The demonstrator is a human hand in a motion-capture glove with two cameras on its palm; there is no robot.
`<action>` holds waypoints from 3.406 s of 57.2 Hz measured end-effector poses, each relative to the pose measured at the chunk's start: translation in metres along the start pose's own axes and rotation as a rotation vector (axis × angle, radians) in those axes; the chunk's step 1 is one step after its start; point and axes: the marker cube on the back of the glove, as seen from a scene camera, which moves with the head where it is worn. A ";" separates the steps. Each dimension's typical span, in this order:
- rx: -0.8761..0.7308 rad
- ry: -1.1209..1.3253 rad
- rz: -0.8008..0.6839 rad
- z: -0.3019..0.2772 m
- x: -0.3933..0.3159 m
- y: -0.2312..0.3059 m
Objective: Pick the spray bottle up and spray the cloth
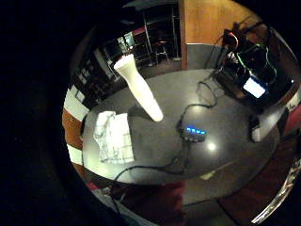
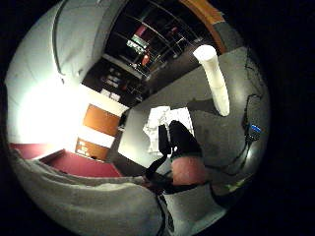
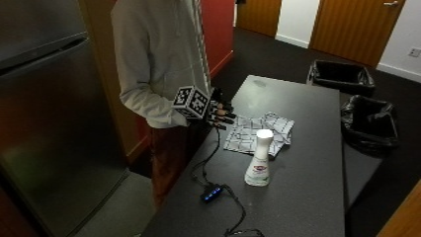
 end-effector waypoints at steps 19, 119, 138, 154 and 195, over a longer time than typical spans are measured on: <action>0.052 -0.286 0.158 0.042 0.022 -0.021; -0.558 -0.196 0.008 0.197 -0.081 -0.169; -0.832 0.357 -0.281 0.178 -0.161 -0.123; -0.885 0.546 -0.336 0.199 -0.191 -0.074; -0.709 0.276 -0.302 0.198 -0.266 -0.047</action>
